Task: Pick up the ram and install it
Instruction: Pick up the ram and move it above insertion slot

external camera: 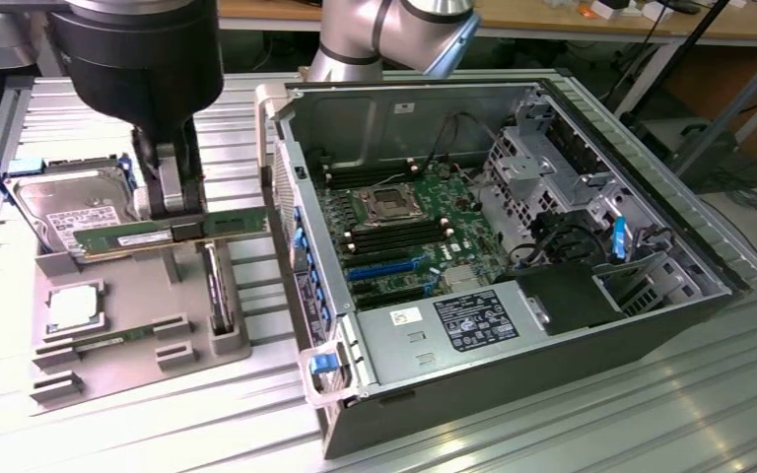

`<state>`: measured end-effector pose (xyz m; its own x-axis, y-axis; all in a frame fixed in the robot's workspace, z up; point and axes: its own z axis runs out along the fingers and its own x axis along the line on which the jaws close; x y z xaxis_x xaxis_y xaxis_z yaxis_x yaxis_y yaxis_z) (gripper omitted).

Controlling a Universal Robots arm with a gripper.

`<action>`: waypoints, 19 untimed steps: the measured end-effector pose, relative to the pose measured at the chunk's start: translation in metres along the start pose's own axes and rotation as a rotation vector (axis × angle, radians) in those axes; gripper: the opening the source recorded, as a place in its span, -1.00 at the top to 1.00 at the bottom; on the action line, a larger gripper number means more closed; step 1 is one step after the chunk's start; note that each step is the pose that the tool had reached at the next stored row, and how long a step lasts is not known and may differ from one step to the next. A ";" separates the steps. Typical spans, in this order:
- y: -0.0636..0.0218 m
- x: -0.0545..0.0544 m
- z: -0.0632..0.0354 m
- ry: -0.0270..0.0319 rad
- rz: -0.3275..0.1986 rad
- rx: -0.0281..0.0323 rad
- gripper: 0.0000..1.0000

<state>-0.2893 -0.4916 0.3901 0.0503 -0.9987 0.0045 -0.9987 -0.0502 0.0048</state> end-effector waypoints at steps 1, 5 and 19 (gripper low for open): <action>-0.0037 -0.001 -0.0001 0.0001 0.000 -0.0001 0.72; -0.0135 -0.004 -0.0001 0.0000 0.000 0.0000 0.72; -0.0492 -0.011 -0.0003 0.0000 -0.001 -0.0001 0.72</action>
<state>-0.2407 -0.4786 0.3901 0.0511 -0.9987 0.0045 -0.9987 -0.0511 0.0049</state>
